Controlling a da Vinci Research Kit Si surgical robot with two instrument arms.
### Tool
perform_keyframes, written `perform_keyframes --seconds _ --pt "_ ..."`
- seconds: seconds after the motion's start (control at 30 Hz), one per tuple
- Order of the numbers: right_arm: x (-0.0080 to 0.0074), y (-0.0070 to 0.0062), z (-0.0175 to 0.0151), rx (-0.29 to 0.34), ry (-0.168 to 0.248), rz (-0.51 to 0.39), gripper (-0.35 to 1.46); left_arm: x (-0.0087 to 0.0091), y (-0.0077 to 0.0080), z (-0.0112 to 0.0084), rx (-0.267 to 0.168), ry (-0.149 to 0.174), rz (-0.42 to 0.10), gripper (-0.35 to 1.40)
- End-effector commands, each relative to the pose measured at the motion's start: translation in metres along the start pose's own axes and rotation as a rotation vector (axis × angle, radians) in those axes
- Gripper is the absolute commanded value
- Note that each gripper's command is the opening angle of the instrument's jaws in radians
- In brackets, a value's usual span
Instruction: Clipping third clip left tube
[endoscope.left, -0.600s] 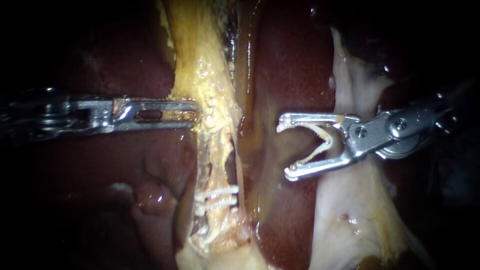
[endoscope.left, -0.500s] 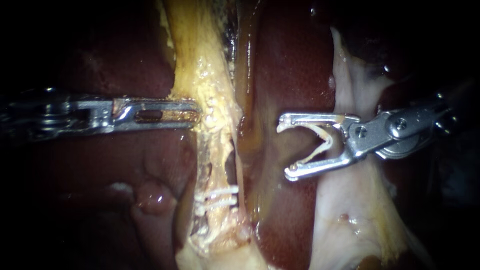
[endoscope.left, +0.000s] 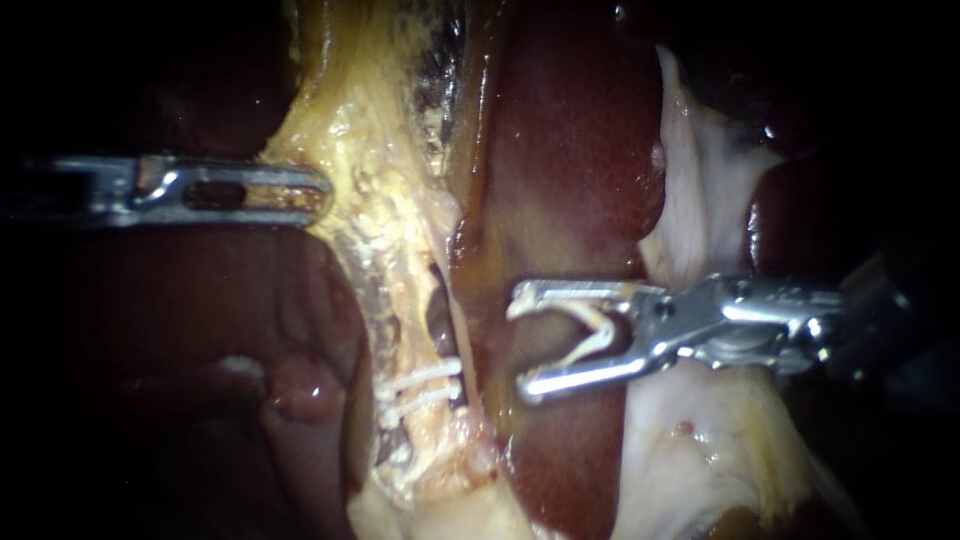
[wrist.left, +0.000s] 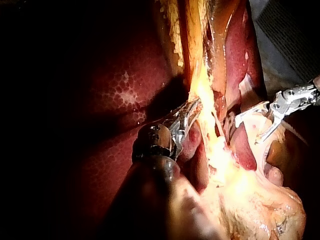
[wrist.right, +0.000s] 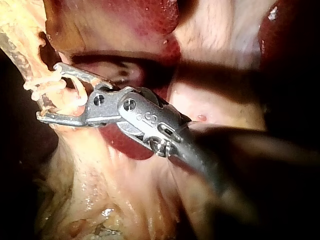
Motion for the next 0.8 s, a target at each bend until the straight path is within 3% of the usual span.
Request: perform_keyframes --seconds 0.03,0.3,0.8 --pt "-0.0002 0.0004 0.0006 -0.001 -0.001 0.007 0.6 -0.0001 -0.0003 -0.0002 0.001 -0.006 0.001 -0.35" --pt "-0.0008 0.0025 0.0032 -0.006 -0.004 0.027 0.59 -0.0005 -0.0014 0.0002 0.005 -0.021 0.011 -0.35" --pt "-0.0014 0.0044 0.0053 0.006 -0.013 0.029 0.58 -0.0005 -0.0017 0.0003 0.003 -0.023 0.015 -0.35"
